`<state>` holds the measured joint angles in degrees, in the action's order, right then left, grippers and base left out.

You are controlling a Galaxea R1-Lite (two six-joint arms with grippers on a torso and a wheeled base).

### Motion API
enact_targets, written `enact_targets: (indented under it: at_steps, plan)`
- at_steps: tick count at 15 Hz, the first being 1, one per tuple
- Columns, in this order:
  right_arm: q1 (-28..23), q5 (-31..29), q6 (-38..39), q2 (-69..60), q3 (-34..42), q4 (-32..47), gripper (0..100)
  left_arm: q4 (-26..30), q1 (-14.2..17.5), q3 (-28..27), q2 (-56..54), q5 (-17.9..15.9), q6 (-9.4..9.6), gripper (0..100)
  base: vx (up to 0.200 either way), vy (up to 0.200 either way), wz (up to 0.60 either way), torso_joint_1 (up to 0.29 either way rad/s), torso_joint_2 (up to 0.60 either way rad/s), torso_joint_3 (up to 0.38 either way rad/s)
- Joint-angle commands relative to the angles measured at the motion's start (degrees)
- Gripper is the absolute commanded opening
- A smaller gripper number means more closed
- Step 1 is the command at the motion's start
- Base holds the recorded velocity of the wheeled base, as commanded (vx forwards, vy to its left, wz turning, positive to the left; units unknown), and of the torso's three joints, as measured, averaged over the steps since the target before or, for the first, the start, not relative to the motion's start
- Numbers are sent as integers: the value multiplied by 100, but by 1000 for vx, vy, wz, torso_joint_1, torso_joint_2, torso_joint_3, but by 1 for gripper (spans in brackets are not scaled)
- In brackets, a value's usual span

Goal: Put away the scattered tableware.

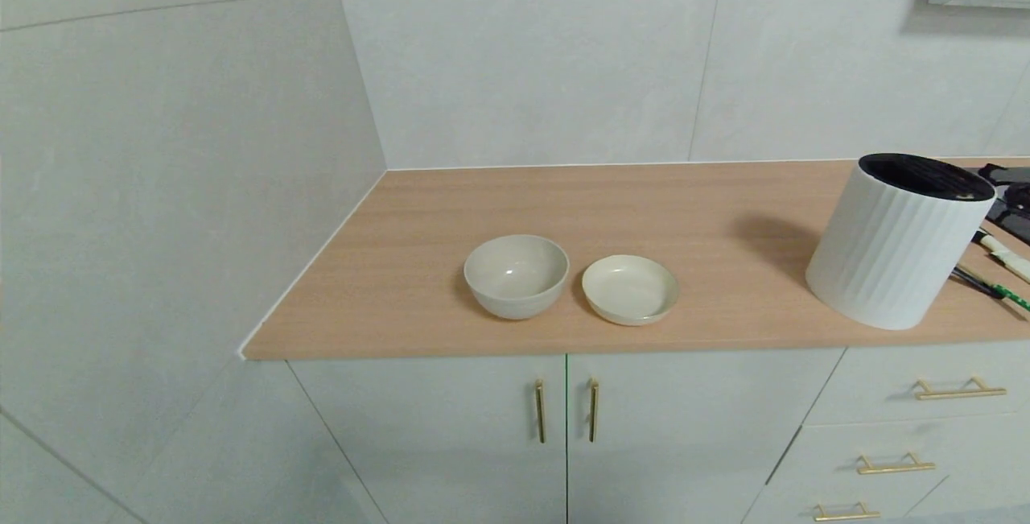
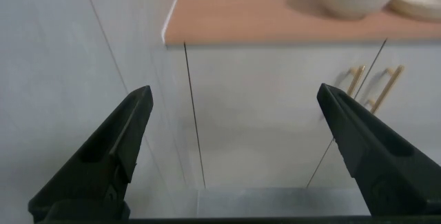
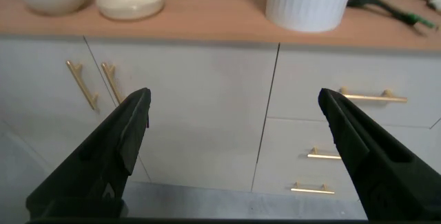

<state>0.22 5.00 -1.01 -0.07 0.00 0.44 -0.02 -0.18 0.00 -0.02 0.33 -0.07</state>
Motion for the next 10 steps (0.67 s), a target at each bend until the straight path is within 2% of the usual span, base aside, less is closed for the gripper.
enact_targets:
  at_steps: [1, 10]
  plan:
    - [4, 1, -4, 7, 0, 0, 100, -15, 1, 0, 2, 2, -1, 100, 0, 0, 0, -237, 544, 295]
    - [4, 1, -4, 7, 0, 0, 100, -6, 1, 0, 2, 2, -1, 100, 0, 0, 0, -222, 516, 288]
